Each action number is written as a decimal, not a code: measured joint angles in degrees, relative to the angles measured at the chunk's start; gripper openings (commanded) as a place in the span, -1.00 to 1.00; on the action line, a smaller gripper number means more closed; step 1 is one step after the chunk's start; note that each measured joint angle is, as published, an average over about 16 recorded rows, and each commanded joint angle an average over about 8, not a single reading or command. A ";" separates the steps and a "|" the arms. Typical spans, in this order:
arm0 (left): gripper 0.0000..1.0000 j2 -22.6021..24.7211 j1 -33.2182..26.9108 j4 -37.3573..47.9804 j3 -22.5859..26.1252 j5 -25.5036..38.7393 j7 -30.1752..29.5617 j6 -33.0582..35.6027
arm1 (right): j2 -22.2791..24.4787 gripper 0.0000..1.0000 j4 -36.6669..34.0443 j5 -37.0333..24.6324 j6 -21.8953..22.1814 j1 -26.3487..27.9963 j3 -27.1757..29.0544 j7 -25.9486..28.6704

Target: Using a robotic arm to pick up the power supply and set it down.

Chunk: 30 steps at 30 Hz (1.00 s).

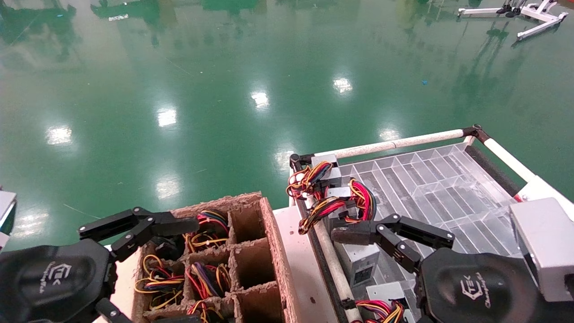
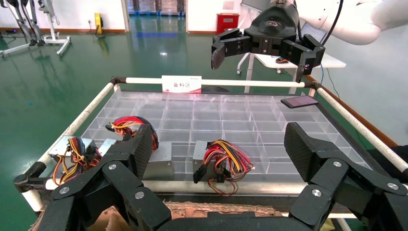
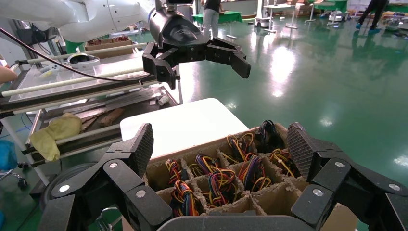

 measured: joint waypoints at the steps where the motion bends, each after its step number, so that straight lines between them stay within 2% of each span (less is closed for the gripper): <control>1: -1.00 0.00 0.00 0.00 0.00 0.00 0.00 0.00 | 0.00 1.00 -0.01 -0.02 0.00 -0.01 -0.01 0.00; 13: -1.00 0.00 0.00 0.00 0.00 0.00 0.00 0.00 | -1.81 1.00 -1.60 -3.17 0.08 0.35 -2.03 -0.43; 24: -0.99 0.00 0.00 0.00 0.00 0.00 0.00 0.00 | -9.35 0.98 -7.37 -11.07 -2.18 5.66 -8.46 -0.78; 25: -0.99 0.00 0.00 0.00 0.00 0.00 0.00 0.00 | -10.25 0.90 -8.04 -11.89 -2.46 6.39 -9.21 -0.82; 27: -0.98 0.00 0.00 0.00 0.00 0.00 0.00 0.00 | -12.09 0.57 -9.46 -13.56 -3.00 7.87 -10.79 -0.97; 30: -0.97 0.00 0.00 0.00 0.00 0.00 0.00 0.00 | -14.87 -0.15 -11.64 -16.08 -3.67 10.10 -13.29 -1.36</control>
